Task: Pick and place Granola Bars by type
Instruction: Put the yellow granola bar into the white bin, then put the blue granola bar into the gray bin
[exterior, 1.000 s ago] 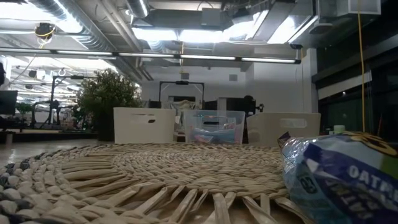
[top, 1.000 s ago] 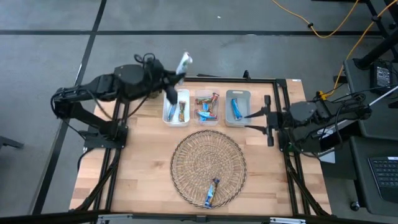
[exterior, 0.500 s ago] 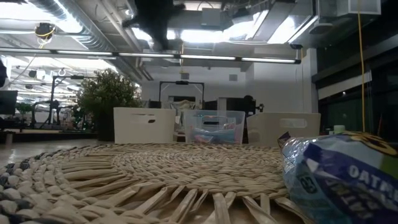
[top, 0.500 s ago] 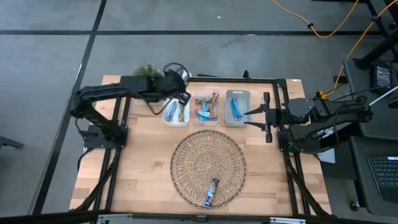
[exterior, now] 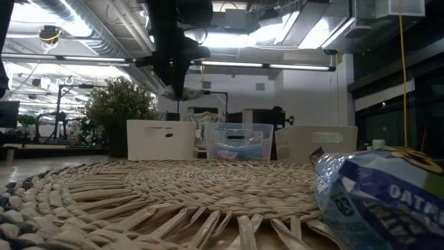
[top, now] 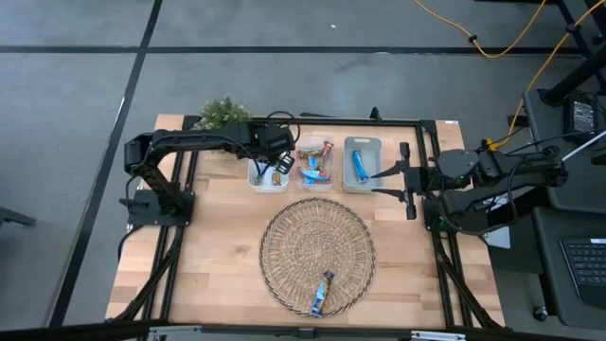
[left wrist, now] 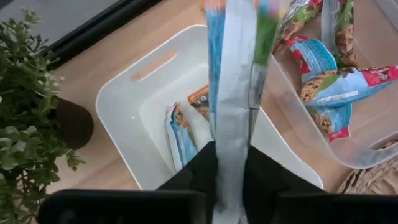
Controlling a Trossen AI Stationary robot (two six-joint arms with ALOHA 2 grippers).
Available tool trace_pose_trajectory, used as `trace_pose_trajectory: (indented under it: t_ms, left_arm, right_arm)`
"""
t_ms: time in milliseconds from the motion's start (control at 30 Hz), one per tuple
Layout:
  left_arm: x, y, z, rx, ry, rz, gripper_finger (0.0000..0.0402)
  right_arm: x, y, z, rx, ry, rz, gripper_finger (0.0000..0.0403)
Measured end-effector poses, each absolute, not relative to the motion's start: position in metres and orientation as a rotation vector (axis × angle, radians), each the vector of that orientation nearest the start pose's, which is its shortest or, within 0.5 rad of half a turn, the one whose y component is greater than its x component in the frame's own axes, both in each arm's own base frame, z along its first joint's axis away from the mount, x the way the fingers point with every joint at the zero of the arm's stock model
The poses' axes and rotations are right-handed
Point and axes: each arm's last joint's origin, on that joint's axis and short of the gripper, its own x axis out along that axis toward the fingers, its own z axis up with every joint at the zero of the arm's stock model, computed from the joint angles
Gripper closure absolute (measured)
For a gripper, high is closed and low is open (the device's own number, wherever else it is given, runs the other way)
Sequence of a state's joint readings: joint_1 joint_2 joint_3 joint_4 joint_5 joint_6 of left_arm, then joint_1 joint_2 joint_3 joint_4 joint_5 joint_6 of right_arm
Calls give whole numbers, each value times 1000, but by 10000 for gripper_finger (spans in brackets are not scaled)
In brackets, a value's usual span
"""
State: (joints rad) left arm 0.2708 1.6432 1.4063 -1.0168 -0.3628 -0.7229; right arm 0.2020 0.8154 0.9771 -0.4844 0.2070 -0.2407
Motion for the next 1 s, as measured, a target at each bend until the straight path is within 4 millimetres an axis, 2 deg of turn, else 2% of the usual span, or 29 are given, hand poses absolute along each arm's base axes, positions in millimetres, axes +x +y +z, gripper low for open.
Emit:
trace_pose_trajectory:
  t_ms: [267,400,600,800,900,1000]
  left_arm:
    - [302,94,285,-544,1001,946,261]
    - [297,86,298,-560,964,882,228]
    - [286,55,332,-563,826,707,221]
    - [268,22,365,-547,635,659,221]
    - [259,10,374,-521,582,674,220]
    - [253,3,378,-501,561,667,220]
  right_arm:
    - [160,27,363,-303,323,33,256]
    - [160,27,363,-305,328,35,256]
    - [159,32,361,-286,324,215,256]
    - [158,38,361,-266,298,436,255]
    - [165,45,357,-266,319,507,253]
    - [181,61,353,-281,353,613,233]
